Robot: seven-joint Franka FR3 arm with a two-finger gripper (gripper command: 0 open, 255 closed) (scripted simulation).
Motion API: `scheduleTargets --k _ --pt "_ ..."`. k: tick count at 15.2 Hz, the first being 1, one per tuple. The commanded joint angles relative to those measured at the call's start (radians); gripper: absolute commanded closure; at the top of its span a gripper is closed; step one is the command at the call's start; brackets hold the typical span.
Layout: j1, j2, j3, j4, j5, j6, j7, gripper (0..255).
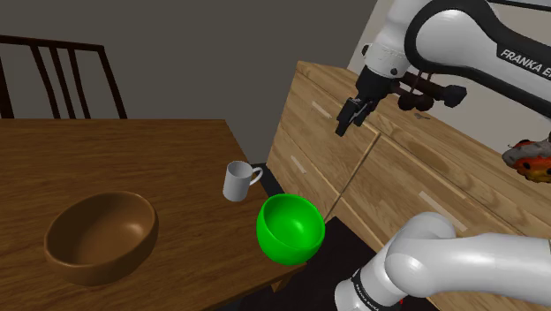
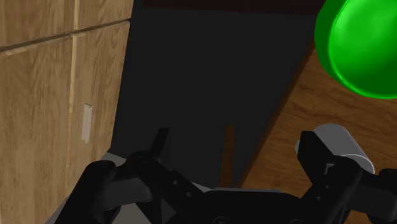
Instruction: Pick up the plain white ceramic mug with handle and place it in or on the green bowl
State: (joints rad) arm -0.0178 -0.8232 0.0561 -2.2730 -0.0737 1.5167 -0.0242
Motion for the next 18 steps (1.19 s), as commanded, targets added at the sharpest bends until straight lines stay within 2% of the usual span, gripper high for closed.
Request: scheduleTargets --k 1,10,18 --pt "0.0 0.0 0.0 0.0 0.0 0.0 0.0 0" --pt "0.026 0.241 0.121 0.013 0.09 0.142 0.154 0" --pt "0.045 0.506 0.219 0.1 0.129 0.252 0.285 0"
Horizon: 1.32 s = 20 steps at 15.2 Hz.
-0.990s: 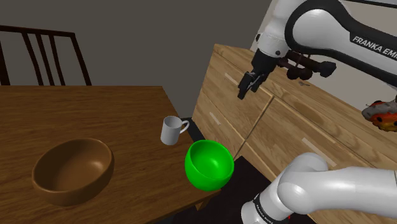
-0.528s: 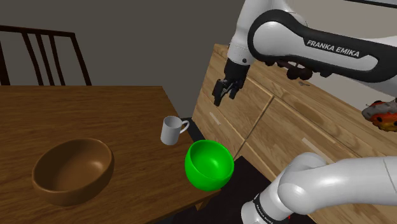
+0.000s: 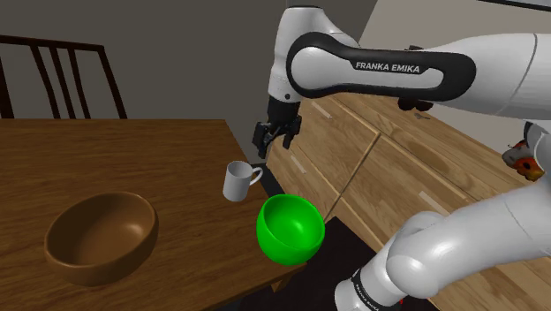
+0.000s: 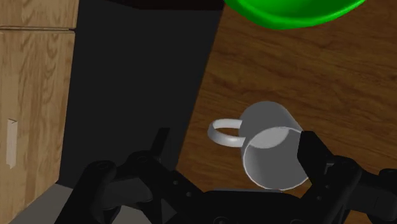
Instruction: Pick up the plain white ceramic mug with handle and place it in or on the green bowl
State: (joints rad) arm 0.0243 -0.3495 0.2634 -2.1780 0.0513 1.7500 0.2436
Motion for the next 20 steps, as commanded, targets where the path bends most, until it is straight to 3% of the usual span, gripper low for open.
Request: scheduleTargets --k 1,9,17,20 --pt "0.005 0.069 0.023 0.021 0.005 0.031 0.033 0" --pt "0.039 0.374 0.092 0.189 -0.014 0.1 0.166 0" --pt "0.045 0.404 0.096 0.113 -0.02 0.203 0.176 0" --pt "0.045 0.404 0.095 0.112 -0.02 0.203 0.176 0"
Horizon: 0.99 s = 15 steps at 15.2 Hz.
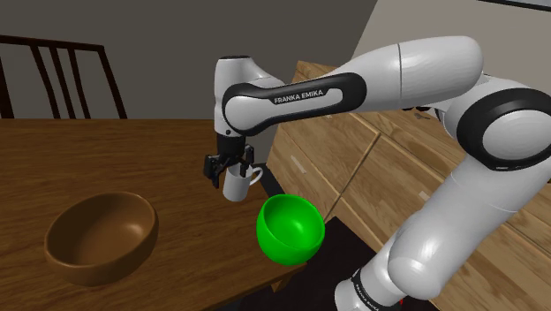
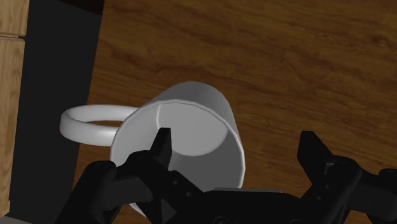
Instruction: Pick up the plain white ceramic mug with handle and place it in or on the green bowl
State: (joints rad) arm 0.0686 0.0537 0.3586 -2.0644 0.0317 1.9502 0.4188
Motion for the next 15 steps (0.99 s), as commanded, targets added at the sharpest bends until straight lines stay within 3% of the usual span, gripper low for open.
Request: scheduleTargets --k 1,5,6,15 --pt "0.0 0.001 0.0 -0.001 0.0 0.002 0.001 0" --pt "0.0 0.001 0.0 -0.001 0.0 0.002 0.001 0" --pt "0.0 0.001 0.0 -0.001 0.0 0.002 0.001 255" --pt "0.0 0.001 0.0 -0.001 0.0 0.002 0.001 255"
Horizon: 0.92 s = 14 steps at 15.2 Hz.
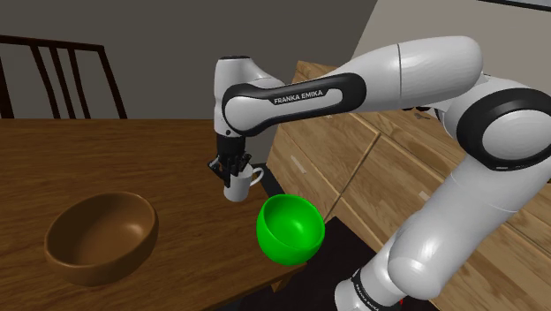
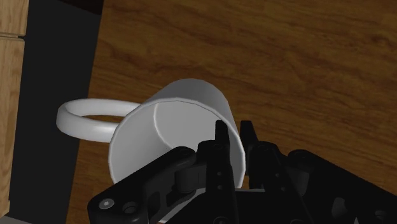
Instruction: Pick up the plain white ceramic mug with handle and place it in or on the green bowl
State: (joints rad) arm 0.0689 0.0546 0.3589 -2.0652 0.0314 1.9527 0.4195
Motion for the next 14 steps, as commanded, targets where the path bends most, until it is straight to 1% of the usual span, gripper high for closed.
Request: scheduleTargets --k 1,14 --pt "0.0 -0.006 0.0 0.007 0.002 -0.013 -0.001 255" --pt "-0.004 -0.058 -0.003 0.126 0.018 -0.182 -0.008 255"
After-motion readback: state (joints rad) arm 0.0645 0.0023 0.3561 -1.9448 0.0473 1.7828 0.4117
